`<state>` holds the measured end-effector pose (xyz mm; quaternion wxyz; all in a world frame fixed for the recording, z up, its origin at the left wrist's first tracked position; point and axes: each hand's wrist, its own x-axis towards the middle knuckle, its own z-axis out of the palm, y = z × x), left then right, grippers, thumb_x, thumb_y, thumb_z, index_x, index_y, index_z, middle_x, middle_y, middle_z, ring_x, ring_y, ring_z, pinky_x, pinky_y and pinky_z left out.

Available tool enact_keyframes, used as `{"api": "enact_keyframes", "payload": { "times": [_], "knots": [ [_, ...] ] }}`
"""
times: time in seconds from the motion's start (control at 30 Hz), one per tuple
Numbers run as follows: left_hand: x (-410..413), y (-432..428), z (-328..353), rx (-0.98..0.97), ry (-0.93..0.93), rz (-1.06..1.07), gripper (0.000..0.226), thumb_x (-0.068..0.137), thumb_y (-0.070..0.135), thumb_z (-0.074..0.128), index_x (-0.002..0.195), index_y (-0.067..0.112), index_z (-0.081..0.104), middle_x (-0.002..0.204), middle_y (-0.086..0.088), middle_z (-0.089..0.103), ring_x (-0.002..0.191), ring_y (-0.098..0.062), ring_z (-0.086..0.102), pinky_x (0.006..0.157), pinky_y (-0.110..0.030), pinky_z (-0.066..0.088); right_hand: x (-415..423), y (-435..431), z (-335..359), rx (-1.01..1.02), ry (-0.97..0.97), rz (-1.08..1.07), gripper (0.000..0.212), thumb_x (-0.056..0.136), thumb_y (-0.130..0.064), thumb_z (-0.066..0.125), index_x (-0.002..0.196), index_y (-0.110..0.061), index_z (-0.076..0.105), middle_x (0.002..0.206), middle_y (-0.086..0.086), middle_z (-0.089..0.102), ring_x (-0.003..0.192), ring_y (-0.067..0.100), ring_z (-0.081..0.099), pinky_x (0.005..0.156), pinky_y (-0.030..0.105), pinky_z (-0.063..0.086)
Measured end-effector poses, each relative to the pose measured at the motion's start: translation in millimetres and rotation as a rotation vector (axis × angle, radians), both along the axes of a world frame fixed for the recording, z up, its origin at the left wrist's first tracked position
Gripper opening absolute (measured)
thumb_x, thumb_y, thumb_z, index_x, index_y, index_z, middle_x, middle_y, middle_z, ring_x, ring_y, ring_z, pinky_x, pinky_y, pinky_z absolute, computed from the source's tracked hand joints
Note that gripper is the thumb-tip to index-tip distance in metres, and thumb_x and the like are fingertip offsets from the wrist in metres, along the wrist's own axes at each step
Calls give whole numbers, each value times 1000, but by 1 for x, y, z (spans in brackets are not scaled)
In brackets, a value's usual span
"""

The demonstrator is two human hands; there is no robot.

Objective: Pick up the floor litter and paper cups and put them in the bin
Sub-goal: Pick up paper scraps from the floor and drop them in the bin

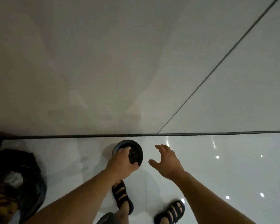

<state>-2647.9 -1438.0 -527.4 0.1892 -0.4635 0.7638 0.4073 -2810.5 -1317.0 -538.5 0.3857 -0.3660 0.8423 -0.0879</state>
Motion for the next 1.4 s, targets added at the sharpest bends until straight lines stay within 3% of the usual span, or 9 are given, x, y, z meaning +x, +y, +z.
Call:
{"api": "enact_keyframes", "payload": {
  "times": [0.1, 0.33, 0.77, 1.07, 1.4],
  "knots": [
    [-34, 34, 40, -60, -20, -119, 83, 82, 53, 59, 150, 23, 20, 153, -3, 28, 138, -24, 27, 112, -39, 29, -18, 57, 39, 10, 52, -25, 79, 88, -57, 58, 153, -30, 21, 161, -1, 16, 146, 20, 18, 114, 39, 30],
    [-160, 153, 116, -162, 64, -419, 82, 81, 53, 60, 149, 24, 23, 150, -4, 29, 137, -25, 25, 110, -39, 31, -92, 207, 114, 18, 227, -167, 82, 87, -61, 54, 154, -31, 16, 162, 1, 11, 148, 24, 11, 113, 47, 29],
    [-338, 379, 189, -468, 204, -1105, 79, 82, 60, 51, 148, 25, 26, 153, -1, 25, 142, -23, 17, 111, -44, 25, -195, 463, 194, 31, 428, -654, 81, 87, -60, 55, 153, -31, 18, 162, 3, 12, 147, 25, 10, 112, 49, 27],
    [-456, 493, 186, -432, 262, -1348, 77, 83, 60, 48, 148, 24, 26, 155, -1, 22, 143, -22, 17, 113, -46, 23, -260, 580, 196, 94, 394, -915, 81, 85, -59, 56, 152, -32, 20, 161, 2, 13, 147, 25, 13, 112, 49, 25],
    [-632, 595, 198, -354, 359, -1463, 74, 84, 56, 51, 147, 23, 28, 153, -1, 26, 140, -23, 23, 112, -43, 24, -386, 678, 203, 180, 375, -1141, 80, 86, -58, 56, 152, -30, 21, 161, 1, 14, 146, 24, 16, 111, 47, 26]
  ]
}}
